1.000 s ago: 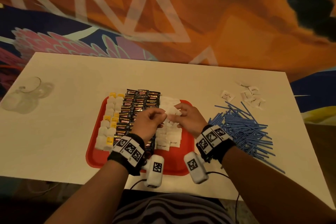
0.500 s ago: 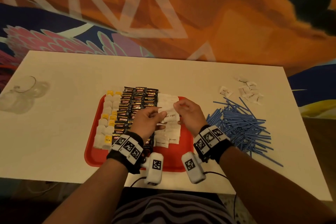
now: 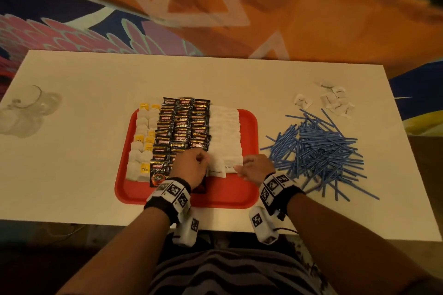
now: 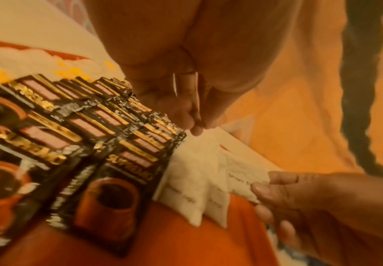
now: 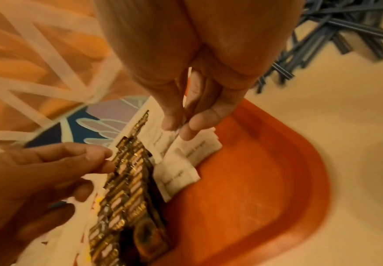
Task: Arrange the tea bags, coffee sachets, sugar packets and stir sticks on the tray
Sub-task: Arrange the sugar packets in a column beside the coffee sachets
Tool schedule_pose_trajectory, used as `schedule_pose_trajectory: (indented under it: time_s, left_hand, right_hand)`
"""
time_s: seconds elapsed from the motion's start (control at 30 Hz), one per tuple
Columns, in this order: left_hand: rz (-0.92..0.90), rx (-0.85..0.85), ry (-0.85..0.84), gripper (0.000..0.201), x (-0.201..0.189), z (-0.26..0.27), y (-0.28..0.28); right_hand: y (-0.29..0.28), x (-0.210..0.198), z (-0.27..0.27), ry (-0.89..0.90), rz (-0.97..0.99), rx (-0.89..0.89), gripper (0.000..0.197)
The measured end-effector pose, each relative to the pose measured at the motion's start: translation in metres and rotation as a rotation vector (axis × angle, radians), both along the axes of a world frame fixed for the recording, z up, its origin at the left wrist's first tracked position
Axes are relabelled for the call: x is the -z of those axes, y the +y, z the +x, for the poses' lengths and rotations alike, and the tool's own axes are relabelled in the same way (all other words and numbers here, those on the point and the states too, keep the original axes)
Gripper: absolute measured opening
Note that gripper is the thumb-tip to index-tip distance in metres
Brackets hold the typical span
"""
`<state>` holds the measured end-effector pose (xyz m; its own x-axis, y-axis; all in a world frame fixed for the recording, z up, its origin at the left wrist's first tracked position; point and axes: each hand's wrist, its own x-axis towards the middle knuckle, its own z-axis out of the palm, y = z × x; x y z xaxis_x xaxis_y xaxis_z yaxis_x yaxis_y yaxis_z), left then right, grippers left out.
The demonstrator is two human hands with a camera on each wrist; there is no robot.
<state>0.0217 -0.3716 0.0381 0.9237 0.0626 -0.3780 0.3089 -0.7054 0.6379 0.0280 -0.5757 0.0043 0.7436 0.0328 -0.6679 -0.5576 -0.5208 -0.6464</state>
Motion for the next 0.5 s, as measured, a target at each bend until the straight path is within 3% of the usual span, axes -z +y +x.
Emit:
schedule_pose_trajectory:
  time_s: [0.13, 0.27, 0.5]
  left_hand:
    - [0.143, 0.186, -0.005, 0.014, 0.012, -0.012, 0.005]
    - [0.22, 0.386, 0.044, 0.029, 0.023, -0.018, 0.004]
    - [0.34, 0.58, 0.144, 0.04, 0.028, -0.018, -0.003]
  right_hand:
    - [0.005, 0.022, -0.013, 0.031, -0.026, 0.066, 0.03]
    - [0.011, 0.03, -0.012, 0.045, -0.155, 0.033, 0.014]
    - [0.02, 0.035, -0.015, -0.002, -0.33, 0.057, 0.031]
